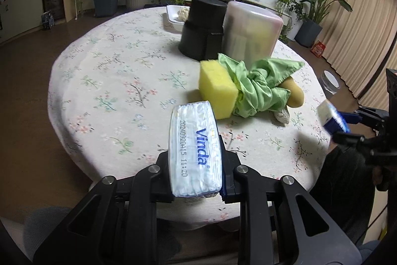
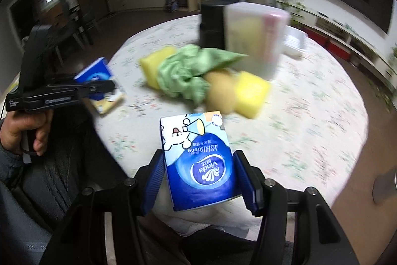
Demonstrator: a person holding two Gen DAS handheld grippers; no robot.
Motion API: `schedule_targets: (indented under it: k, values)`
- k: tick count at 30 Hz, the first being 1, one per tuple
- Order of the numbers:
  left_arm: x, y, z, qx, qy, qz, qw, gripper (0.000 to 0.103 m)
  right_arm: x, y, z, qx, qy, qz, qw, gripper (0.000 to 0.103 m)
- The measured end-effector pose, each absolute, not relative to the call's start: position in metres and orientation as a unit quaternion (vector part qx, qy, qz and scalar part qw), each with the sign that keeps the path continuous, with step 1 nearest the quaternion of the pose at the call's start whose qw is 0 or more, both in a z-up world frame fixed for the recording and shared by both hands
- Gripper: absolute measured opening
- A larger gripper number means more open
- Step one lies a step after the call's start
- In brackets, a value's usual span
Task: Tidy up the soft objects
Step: 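Carry both tissue packs toward the white tray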
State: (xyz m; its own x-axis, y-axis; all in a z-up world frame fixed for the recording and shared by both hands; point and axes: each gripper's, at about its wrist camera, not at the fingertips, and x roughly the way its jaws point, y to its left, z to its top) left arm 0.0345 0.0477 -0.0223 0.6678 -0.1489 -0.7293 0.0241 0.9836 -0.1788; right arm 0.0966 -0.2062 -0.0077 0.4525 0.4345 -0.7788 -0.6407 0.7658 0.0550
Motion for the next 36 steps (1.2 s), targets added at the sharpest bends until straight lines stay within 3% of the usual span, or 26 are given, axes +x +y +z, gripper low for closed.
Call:
schedule_targets:
  k: [12,25,30,36]
  values:
    - [0.081,0.145,0.007,-0.075,0.397,0.022,0.914,0.022,0.162,-0.320,0.012,-0.067,0.422,0.179,0.886,0.058]
    - [0.218,0.295,0.061,-0.043,0.396,0.151,0.905,0.022,0.300,-0.516,0.060,0.014,0.422,-0.026,0.906,0.058]
    - [0.280,0.302,0.089,-0.025,0.387,0.160,0.908,0.022,0.369,-0.555,0.101,0.035,0.400,-0.079,0.912,0.058]
    - [0.362,0.258,0.111,0.002,0.378,0.104,0.920,0.022,0.448,-0.532,0.134,0.028,0.377,-0.082,0.922,0.058]
